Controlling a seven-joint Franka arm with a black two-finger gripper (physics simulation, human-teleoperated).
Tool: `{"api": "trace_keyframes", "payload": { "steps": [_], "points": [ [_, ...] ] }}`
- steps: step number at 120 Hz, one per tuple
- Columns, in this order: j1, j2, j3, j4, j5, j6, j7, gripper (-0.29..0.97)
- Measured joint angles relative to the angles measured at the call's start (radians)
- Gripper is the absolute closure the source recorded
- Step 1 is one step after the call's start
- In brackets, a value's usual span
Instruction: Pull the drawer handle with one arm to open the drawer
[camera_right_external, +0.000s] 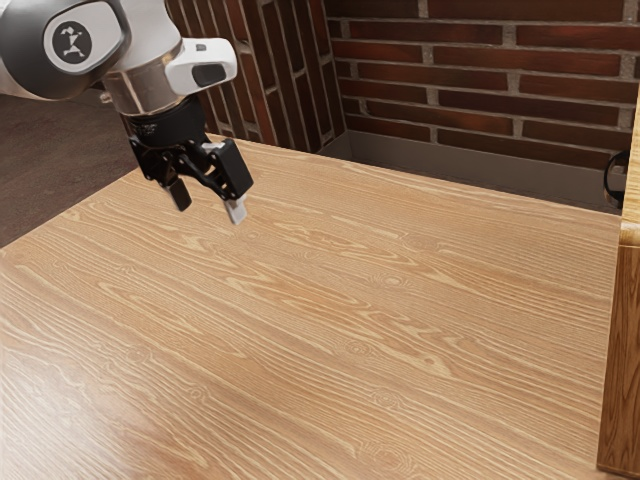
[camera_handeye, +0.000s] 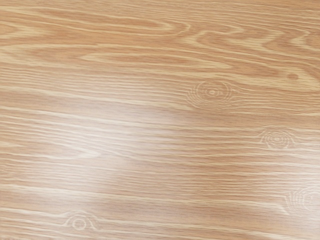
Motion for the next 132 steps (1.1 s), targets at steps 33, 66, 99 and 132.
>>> {"api": "trace_keyframes", "payload": {
  "steps": [33,66,99,132],
  "points": [
    [0.023,-0.001,-0.037,0.205,0.006,-0.04,-0.006,0.0],
    [-0.066,0.176,-0.112,0.298,-0.083,0.169,-0.077,0.0],
    [-0.019,0.251,-0.158,0.305,-0.125,0.377,-0.139,0.0],
    [-0.029,0.28,-0.211,0.297,-0.203,0.484,-0.194,0.0]
  ]
}}
